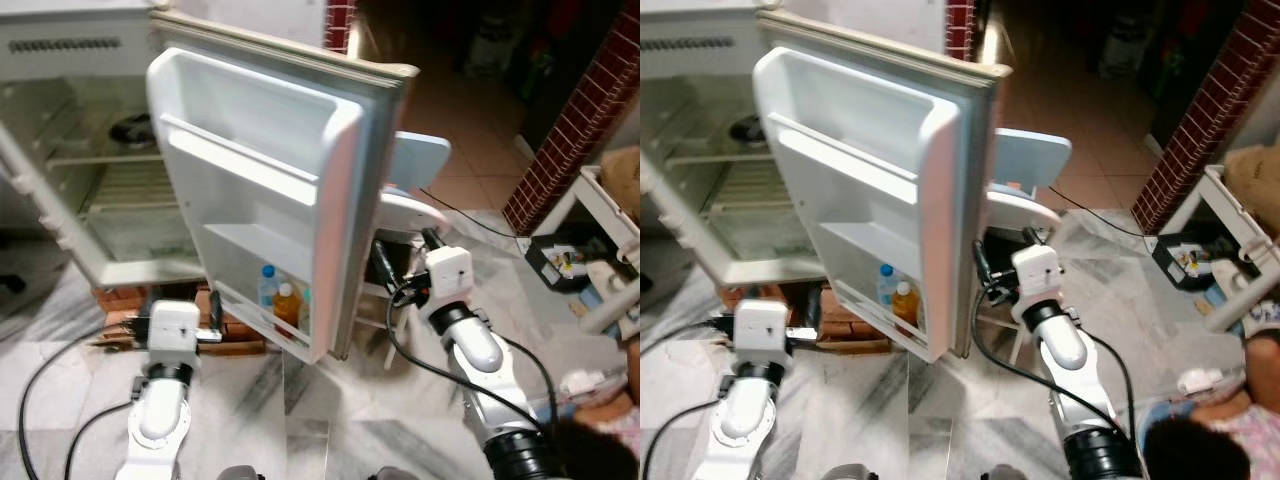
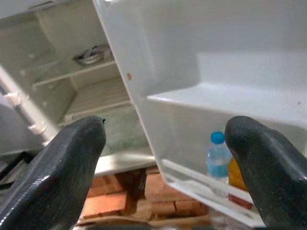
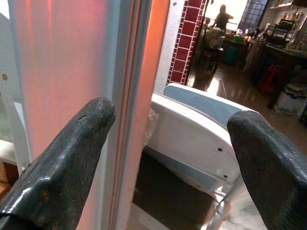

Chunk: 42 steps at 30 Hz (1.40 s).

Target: Restocking fridge

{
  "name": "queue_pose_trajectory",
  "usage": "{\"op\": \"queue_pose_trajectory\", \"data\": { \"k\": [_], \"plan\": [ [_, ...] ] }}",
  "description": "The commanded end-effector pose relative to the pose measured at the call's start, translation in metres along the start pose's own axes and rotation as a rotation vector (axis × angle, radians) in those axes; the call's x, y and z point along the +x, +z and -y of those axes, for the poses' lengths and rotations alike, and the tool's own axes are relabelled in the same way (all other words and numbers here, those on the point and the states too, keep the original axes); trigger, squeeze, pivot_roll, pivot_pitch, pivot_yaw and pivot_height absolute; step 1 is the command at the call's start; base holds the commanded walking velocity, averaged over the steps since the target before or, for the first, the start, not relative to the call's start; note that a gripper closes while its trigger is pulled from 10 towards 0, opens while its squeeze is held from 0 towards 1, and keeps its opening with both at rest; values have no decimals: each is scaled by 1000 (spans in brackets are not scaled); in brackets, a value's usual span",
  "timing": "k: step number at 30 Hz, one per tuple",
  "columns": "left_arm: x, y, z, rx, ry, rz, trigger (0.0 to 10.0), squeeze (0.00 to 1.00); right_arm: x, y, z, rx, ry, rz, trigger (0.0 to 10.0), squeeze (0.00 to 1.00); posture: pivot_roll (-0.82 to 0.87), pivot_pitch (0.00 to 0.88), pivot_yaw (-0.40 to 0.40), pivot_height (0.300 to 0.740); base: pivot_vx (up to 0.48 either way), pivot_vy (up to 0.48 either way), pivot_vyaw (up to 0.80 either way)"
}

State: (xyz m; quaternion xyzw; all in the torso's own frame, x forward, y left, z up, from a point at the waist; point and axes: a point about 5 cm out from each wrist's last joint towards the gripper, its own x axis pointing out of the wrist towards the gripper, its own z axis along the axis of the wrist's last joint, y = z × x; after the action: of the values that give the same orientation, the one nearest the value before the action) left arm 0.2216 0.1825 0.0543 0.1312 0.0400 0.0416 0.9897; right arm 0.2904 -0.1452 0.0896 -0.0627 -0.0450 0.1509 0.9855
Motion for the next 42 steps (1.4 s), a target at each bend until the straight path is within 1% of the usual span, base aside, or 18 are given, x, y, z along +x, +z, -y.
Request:
{"op": "queue_pose_trajectory", "data": {
  "k": [1, 3, 5, 7, 12, 16, 21, 23, 26, 30, 31, 32, 34, 36, 37, 39, 41, 42],
  "plan": [
    [-3, -10, -3, 14, -9, -59, 10000, 0, 8, 5, -5, 5, 9, 22, 10000, 0, 36, 26, -14, 740, 0, 0, 0],
    [-10, -20, -1, 10, -25, -126, 10000, 0, 19, 10, -4, 11, 11, 32, 10000, 0, 44, 31, -14, 740, 0, 0, 0],
    [-11, -22, -2, 11, -20, -140, 10000, 0, 23, 12, -4, 13, 12, 34, 10000, 0, 44, 31, -14, 740, 0, 0, 0],
    [-16, -25, -8, 5, 20, -153, 10000, 0, 35, 18, -6, 22, 17, 47, 10000, 0, 48, 35, -13, 740, 0, 0, 0],
    [-25, -31, -9, 24, 15, -187, 10000, 0, 59, 25, -13, 92, -12, 13, 10000, 0, 61, 38, -19, 740, 0, 0, 0],
    [-27, -32, -8, 32, 15, -206, 10000, 0, 71, 25, -18, 21, -8, -34, 10000, 0, 79, 34, -28, 740, 0, 0, 0],
    [-27, -31, -6, 23, 12, -209, 10000, 0, 84, 32, -19, 111, -34, -39, 10000, 0, 80, 33, -32, 740, 0, 0, 0],
    [-26, -31, -4, 21, 5, -210, 10000, 0, 94, 40, -27, 149, -10, -43, 10000, 0, 72, 31, -34, 740, 0, 0, 0],
    [-24, -31, -3, 22, 2, -210, 10000, 0, 101, 46, -33, 147, 5, -33, 10000, 0, 73, 30, -35, 740, 0, 0, 0],
    [-22, -30, -1, 22, -3, -208, 10000, 0, 110, 58, -46, 182, 34, -15, 10000, 0, 78, 26, -39, 740, 0, 0, 0],
    [-21, -30, -1, 23, -4, -207, 10000, 0, 112, 60, -49, 191, 51, -10, 10000, 0, 80, 24, -41, 740, 0, 0, 0],
    [-21, -30, -1, 23, -4, -206, 10000, 0, 113, 65, -60, 244, 126, 11, 10000, 0, 84, 22, -44, 740, 0, 0, 0],
    [-21, -30, -1, 22, -3, -207, 10000, 0, 114, 70, -69, 304, 202, 40, 10000, 0, 85, 20, -45, 740, 0, 0, 0],
    [-21, -30, -1, 22, -1, -207, 10000, 0, 112, 79, -81, 385, 336, 97, 10000, 0, 86, 19, -46, 740, 0, 0, 0],
    [-21, -30, -1, 22, -1, -207, 10000, 0, 112, 79, -81, 385, 336, 97, 10000, 0, 86, 19, -46, 740, 0, 0, 0],
    [-20, -30, -1, 23, 0, -207, 10000, 0, 103, 90, -93, 515, 526, 183, 10000, 0, 84, 16, -46, 740, 0, 0, 0],
    [-20, -31, -1, 23, -1, -207, 10000, 0, 94, 94, -97, 582, 626, 220, 10000, 0, 84, 16, -46, 740, 0, 0, 0],
    [-20, -30, -1, 25, -4, -206, 10000, 0, 85, 97, -100, 622, 715, 236, 10000, 0, 79, 15, -43, 740, 0, 0, 0]
  ]
}}
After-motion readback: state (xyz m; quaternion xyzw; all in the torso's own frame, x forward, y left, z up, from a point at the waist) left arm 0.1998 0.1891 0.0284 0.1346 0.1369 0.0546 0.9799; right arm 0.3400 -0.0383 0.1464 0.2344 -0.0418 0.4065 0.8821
